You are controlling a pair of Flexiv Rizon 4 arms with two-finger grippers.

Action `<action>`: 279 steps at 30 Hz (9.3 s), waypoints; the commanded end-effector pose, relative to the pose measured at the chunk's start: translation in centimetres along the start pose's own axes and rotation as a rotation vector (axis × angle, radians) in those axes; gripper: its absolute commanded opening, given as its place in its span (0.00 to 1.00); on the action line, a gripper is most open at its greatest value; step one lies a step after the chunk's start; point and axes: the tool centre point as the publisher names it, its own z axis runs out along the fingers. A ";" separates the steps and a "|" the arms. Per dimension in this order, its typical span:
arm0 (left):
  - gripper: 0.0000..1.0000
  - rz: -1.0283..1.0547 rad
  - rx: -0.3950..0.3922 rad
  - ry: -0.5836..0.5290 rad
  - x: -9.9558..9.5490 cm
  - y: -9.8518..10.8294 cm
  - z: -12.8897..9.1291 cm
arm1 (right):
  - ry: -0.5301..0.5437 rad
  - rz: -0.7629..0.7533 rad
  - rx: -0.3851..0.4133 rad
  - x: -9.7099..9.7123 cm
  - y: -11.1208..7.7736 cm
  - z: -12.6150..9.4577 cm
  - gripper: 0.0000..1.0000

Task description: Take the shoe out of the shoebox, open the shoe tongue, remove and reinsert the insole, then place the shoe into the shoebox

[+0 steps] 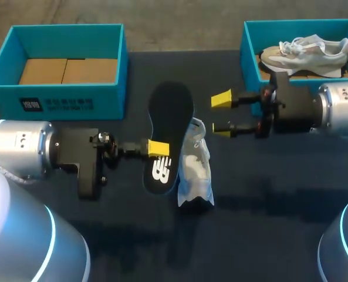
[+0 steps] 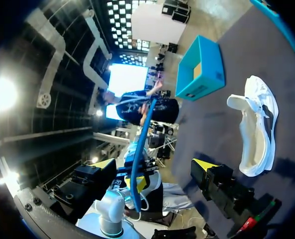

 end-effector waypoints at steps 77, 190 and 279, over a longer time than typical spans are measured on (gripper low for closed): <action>1.00 -0.059 0.156 0.356 4.5 6.2 -2.3 | 0.055 0.093 -0.021 -4.9 3.3 5.8 0.00; 1.00 -0.145 0.248 1.044 4.6 11.8 -0.4 | 0.042 0.186 0.035 -7.8 3.5 8.3 0.00; 0.84 -0.292 -0.043 0.070 9.8 12.4 0.1 | 0.130 0.145 0.040 -2.6 3.2 9.0 0.00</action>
